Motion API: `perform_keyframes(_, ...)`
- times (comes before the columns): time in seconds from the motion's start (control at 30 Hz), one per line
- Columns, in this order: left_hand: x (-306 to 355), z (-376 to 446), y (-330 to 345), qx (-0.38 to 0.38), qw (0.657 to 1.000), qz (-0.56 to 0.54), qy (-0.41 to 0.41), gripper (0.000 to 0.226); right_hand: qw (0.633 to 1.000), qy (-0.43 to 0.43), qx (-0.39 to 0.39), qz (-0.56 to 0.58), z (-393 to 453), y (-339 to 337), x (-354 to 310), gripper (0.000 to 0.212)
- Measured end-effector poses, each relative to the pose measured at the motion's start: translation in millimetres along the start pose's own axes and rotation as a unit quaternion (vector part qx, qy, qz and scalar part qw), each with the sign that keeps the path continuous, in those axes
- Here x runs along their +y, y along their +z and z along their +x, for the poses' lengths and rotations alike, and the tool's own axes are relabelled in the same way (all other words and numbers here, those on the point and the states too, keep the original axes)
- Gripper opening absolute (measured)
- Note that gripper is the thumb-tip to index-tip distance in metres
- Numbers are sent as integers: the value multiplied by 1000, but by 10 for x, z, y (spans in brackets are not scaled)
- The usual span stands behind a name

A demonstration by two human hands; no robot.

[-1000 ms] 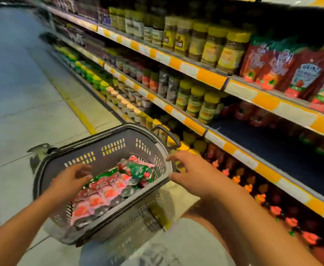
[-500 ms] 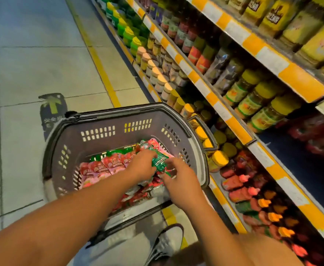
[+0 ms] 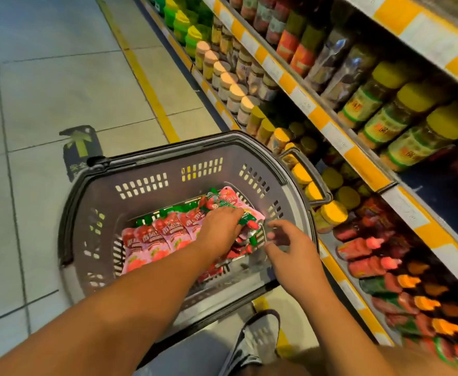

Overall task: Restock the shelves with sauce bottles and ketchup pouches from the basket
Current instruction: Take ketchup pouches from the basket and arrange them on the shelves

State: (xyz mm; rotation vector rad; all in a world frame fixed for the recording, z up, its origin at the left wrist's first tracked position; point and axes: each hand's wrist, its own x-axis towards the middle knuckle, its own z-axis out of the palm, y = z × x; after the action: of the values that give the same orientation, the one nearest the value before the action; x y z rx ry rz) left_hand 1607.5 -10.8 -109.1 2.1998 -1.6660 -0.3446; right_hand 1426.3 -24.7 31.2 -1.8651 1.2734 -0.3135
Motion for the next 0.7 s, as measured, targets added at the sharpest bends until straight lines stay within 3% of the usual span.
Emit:
perform_keyframes(0.07, -54, 19, -134, 15, 999, -42, -20, 10, 1000, 3, 0, 9, 17, 15, 22, 37)
perform_keyframes(0.3, 87, -135, -913, 75, 965, -242, -62, 20, 1000, 18, 10, 12, -1, -42, 141, 49)
perform_keyframes(0.43, 382, -420, -1355, 20, 929, -369, -35, 20, 998, -8, 7, 58, -62, -68, 88, 70)
perform_keyframes(0.6, 599, -676, -1576, 9, 889, -459, -3, 15, 991, -46, -23, 128, -158, -88, -56, 29)
perform_keyframes(0.7, 454, -681, -1567, 5, 843, -533, -77, 16, 984, -39, 56, 167, -181, -144, -88, 20)
